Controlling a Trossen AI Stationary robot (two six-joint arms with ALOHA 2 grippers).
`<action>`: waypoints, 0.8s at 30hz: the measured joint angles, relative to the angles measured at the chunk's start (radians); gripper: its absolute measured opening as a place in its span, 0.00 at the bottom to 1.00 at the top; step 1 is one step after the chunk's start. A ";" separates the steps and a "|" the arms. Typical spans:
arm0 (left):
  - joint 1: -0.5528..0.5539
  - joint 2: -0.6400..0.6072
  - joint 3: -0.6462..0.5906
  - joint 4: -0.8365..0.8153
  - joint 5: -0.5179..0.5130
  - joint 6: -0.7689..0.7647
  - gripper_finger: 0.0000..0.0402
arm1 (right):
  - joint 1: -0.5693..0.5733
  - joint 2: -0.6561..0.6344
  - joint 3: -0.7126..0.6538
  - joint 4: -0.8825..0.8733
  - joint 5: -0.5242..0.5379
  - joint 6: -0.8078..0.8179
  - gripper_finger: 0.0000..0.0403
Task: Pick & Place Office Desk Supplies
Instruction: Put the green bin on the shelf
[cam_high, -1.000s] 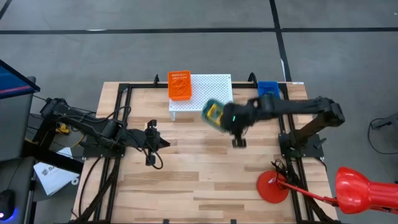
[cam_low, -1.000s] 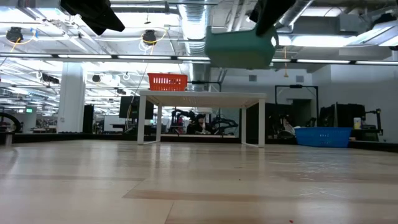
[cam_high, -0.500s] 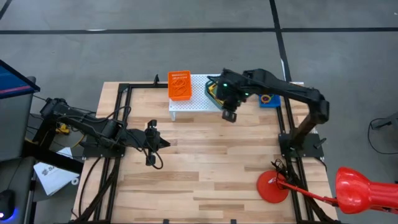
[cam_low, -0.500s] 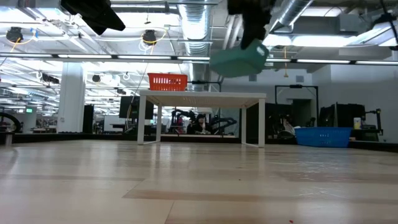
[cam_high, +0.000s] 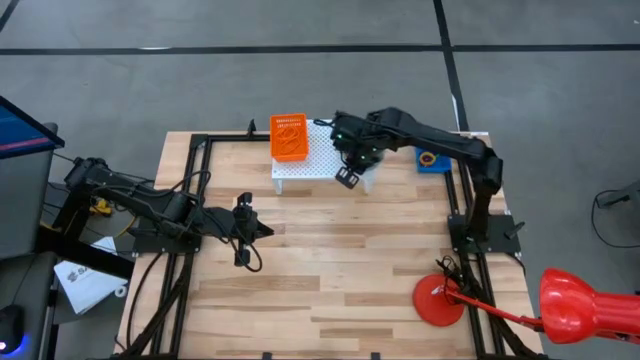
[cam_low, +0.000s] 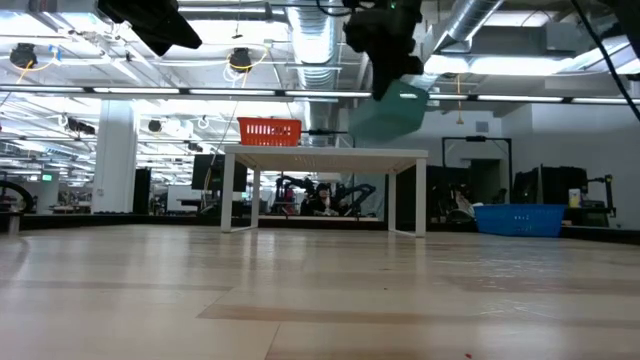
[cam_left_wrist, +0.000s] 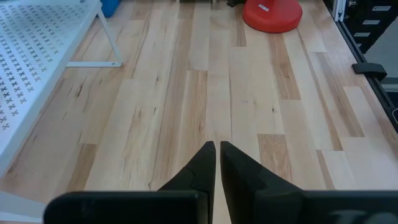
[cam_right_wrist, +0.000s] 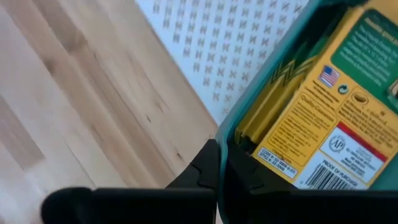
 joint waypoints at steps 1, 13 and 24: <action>0.000 0.000 0.000 0.000 0.000 0.000 0.04 | -0.002 0.000 0.010 0.006 0.003 0.026 0.00; 0.000 0.000 0.000 0.003 0.000 -0.011 0.04 | -0.085 0.001 0.110 0.078 -0.064 0.218 0.00; 0.000 0.000 0.000 0.007 0.000 -0.011 0.04 | -0.068 0.063 0.130 0.095 -0.073 0.240 0.00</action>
